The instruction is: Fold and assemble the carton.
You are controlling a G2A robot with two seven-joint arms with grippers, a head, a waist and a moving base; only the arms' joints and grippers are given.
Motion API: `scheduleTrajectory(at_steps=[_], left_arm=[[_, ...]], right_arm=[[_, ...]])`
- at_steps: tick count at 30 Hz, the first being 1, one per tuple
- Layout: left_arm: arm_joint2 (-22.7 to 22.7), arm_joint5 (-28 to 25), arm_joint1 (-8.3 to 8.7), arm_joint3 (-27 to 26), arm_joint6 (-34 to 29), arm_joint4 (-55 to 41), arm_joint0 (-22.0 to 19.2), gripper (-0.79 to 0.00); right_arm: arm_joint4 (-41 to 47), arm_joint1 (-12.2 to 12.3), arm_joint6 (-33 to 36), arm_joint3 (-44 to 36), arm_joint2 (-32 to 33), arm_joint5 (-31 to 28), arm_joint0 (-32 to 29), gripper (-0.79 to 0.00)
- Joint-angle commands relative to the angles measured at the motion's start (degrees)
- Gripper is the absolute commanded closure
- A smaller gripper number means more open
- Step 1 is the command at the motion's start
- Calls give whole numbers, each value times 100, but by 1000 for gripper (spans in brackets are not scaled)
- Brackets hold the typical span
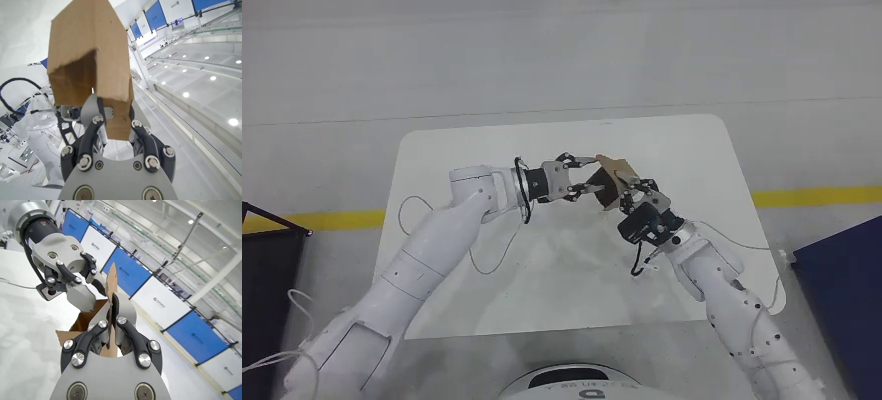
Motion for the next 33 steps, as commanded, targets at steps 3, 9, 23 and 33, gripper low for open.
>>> scheduleTrajectory(at_steps=[3, 9, 23, 33], left_arm=[[-423, 209, 266, -414, -682, 1000, 497, -785], [-957, 206, 795, -1552, -2082, 3684, 1059, -785], [-1168, -340, 1007, -2035, -2753, 4787, 1350, -785], [-746, 799, 1345, -2811, -2943, 7937, 963, -785]], right_arm=[[271, 95, -105, 195, 378, -1277, 193, 0], [909, 112, -167, 580, 438, -2019, 474, 0], [966, 114, -194, 616, 398, -2169, 546, 0], [2781, -40, 364, 2697, -332, -3942, 1851, 0]])
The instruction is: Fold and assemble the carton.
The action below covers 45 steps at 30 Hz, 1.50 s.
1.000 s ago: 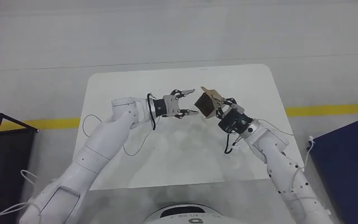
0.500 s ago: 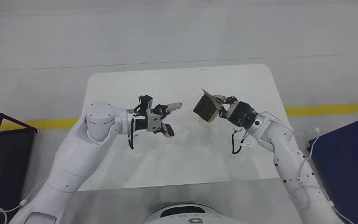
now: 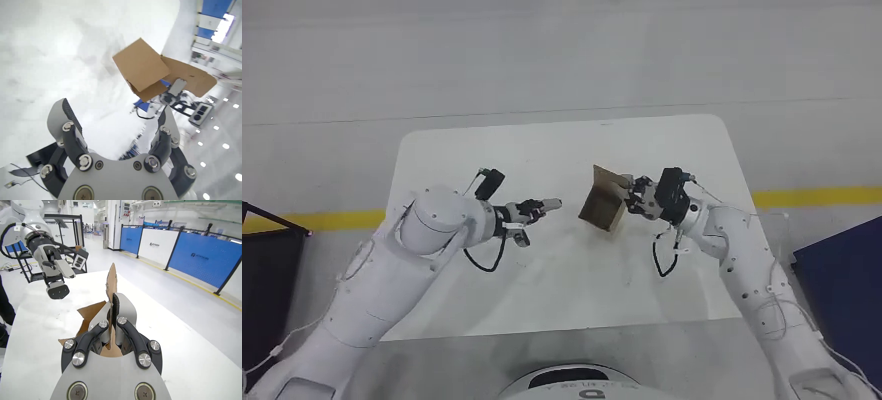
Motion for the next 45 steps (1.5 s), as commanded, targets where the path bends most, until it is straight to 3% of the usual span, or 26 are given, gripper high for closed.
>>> scheduleTrajectory(at_steps=[1, 6, 7, 8, 9, 10, 11, 19, 20, 21, 23, 25, 28, 33, 37, 41, 45], left_arm=[[-80, 29, 73, -100, -194, 401, -23, -785], [-100, -133, 222, -324, -672, 1027, -48, -785], [-95, -185, 236, -322, -742, 1072, -59, -785], [-67, -238, 245, -307, -813, 1119, -80, -785], [-36, -292, 250, -275, -871, 1148, -108, -785], [-3, -335, 250, -228, -913, 1163, -138, -785], [34, -390, 247, -171, -958, 1154, -174, -785], [255, -698, 150, 280, -987, 835, -532, -785], [255, -735, 138, 327, -958, 768, -566, -785], [266, -749, 128, 366, -936, 737, -594, -785], [300, -756, 116, 404, -935, 714, -651, -785], [321, -749, 109, 425, -938, 709, -697, -785], [226, -701, 120, 444, -851, 644, -666, -785], [-258, -436, 217, 290, -486, 555, -242, -785], [-930, -279, 380, -96, -409, 608, 315, -785], [-1464, -357, 493, -390, -401, 581, 840, -785], [-1699, -498, 547, -580, -350, 548, 1245, -785]], right_arm=[[164, -41, 97, 408, -148, -78, 287, 0], [454, -158, 77, 1046, -549, -355, 733, 0], [437, -174, 84, 1160, -615, -402, 807, -105], [329, -186, 121, 1253, -666, -348, 884, -265], [270, -199, 83, 1322, -715, -321, 934, -456], [213, -209, 25, 1391, -746, -288, 980, -696], [87, -212, 3, 1441, -772, -211, 1025, -773], [-316, -190, -786, 1503, -756, -35, 1104, -785], [-358, -177, -892, 1479, -720, -12, 1086, -751], [-427, -164, -964, 1456, -691, 43, 1068, -668], [-641, -140, -1024, 1385, -661, 227, 1036, -640], [-856, -127, -1134, 1238, -663, 467, 975, -650], [-1388, -116, -1263, 892, -764, 1044, 795, -723], [-2404, -151, -907, 572, -1112, 2125, 661, -702], [-3126, -208, -273, 530, -1369, 2822, 836, -690], [-3532, -254, 210, 517, -1515, 3222, 958, -702], [-3809, -306, 600, 538, -1715, 3172, 1104, -717]])
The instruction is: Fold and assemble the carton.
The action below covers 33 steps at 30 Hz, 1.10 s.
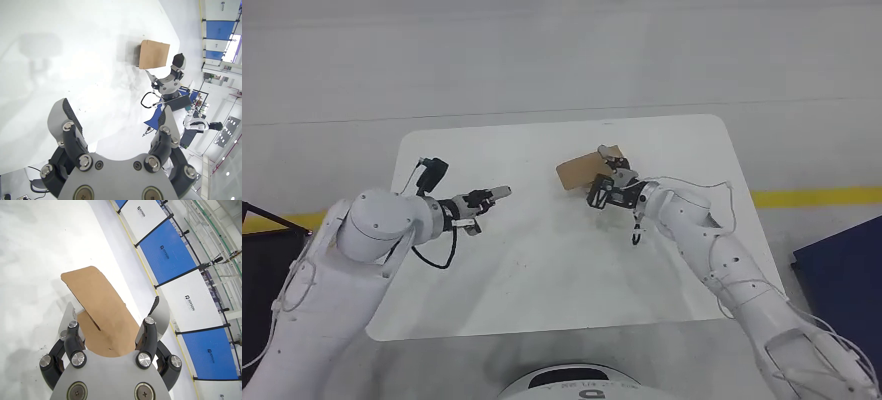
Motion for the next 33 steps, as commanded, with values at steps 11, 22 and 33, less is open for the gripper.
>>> scheduleTrajectory(at_steps=[11, 22, 33], left_arm=[[4, -301, -9, 18, 257, -301, 273, -785], [8, -281, 1, 32, 318, -377, 249, -785], [92, -185, 7, -22, 288, -410, 77, -785]], right_arm=[[-564, -161, 574, 19, -415, 547, 198, -212], [-65, -45, -354, -237, 142, 689, -197, 0], [3262, 264, -1937, -154, 1315, -3284, -830, 0]])
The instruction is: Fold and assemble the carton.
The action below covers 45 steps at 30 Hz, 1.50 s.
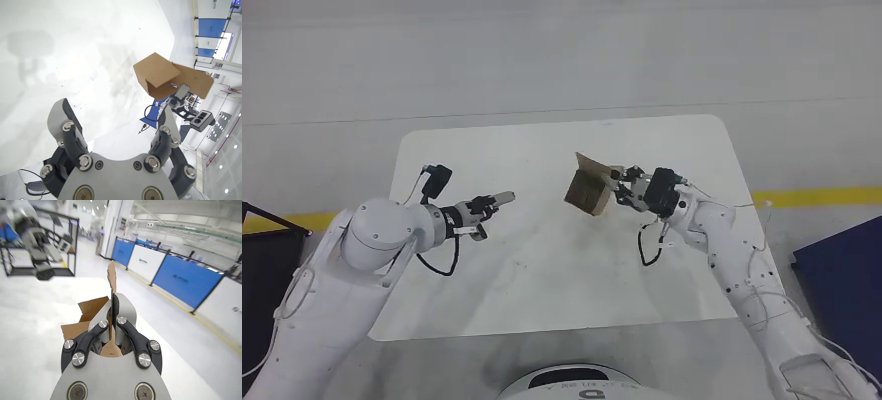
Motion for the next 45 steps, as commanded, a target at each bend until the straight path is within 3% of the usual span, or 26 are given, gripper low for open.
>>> scheduleTrajectory(at_steps=[1, 4, 12, 20, 21, 22, 23, 24, 26, 27, 30, 33, 40, 45], left_arm=[[61, 8, -6, 33, -19, -9, -72, -785], [171, 5, -20, 96, -41, -34, -197, -785], [406, 41, -49, 280, -90, -76, -484, -785], [595, 82, -66, 440, -184, -82, -744, -785], [623, 83, -68, 452, -206, -78, -781, -785], [658, 85, -69, 468, -234, -63, -818, -785], [699, 87, -70, 488, -263, -41, -859, -785], [741, 87, -74, 512, -293, -34, -899, -785], [837, 72, -84, 573, -339, -17, -982, -785], [891, 62, -90, 609, -363, -12, -1024, -785], [1083, 30, -113, 737, -465, 27, -1171, -785], [1317, 24, -139, 873, -605, 125, -1372, -785], [1885, 223, -235, 958, -876, 437, -1992, -785], [2197, 202, -243, 1158, -1024, 632, -2288, -785]], right_arm=[[463, 10, 342, 326, 34, -625, 107, 0], [903, -25, 772, 734, -73, -888, 285, 0], [1596, -121, 1667, 1531, -633, -888, 848, 0], [1705, -175, 1920, 1715, -885, -888, 1293, 0], [1695, -171, 1919, 1703, -906, -888, 1298, -25], [1666, -162, 1912, 1679, -917, -888, 1301, -206], [1644, -149, 1888, 1652, -931, -888, 1286, -323], [1620, -132, 1862, 1633, -928, -888, 1271, -369], [1582, -88, 1791, 1583, -904, -888, 1231, -597], [1560, -62, 1737, 1548, -877, -888, 1207, -674], [1507, 22, 1535, 1470, -710, -888, 1115, -745], [1429, 100, 1382, 1306, -498, -888, 962, -733], [1179, 315, 1022, 665, 130, -777, 177, -785], [799, 418, 1224, 501, 437, -201, -339, -779]])
